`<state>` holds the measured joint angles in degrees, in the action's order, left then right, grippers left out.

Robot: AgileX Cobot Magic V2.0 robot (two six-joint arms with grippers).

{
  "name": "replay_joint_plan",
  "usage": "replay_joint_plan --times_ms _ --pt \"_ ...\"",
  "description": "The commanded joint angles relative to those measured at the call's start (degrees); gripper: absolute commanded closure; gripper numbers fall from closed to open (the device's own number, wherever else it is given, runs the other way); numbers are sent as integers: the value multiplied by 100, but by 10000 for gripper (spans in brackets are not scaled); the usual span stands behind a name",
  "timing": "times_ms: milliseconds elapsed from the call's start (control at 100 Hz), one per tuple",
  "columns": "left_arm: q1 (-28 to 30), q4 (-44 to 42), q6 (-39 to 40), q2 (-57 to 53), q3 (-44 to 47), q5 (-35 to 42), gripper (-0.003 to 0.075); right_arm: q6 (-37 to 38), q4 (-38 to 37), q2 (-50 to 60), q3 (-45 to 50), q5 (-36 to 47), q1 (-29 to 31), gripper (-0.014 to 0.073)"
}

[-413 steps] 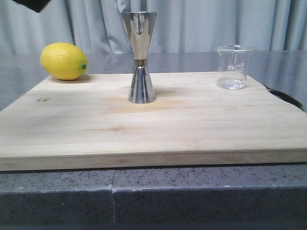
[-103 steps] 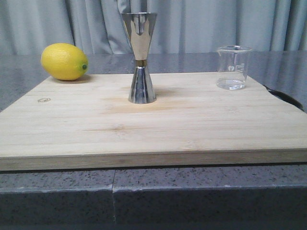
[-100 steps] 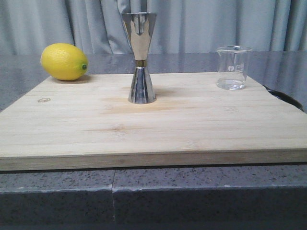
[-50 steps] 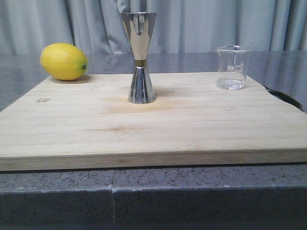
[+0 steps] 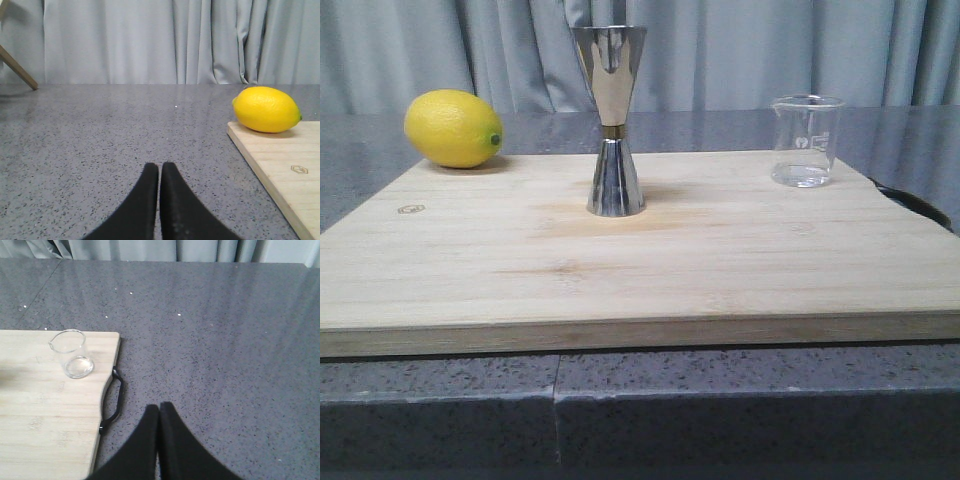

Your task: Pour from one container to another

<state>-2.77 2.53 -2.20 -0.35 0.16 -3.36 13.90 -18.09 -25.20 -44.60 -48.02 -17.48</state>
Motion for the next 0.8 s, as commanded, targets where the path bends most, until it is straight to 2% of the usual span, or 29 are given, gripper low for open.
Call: replay_joint_plan --times_ms 0,140,310,500,710,790 --pt "30 39 -13 -143 37 473 739 -3 -179 265 -7 488 221 665" --pt "30 39 -13 -143 37 473 739 195 129 951 678 1223 896 665" --pt "30 39 -13 -143 37 473 739 195 548 1737 1944 2742 1546 665" --pt "30 39 -13 -143 37 473 739 203 1054 2305 3393 4161 1715 665" --pt "30 39 -13 -143 37 473 739 203 1068 2576 4672 5433 1715 665" --pt "30 39 -13 -143 37 473 739 203 1068 2714 4650 4957 1715 665"
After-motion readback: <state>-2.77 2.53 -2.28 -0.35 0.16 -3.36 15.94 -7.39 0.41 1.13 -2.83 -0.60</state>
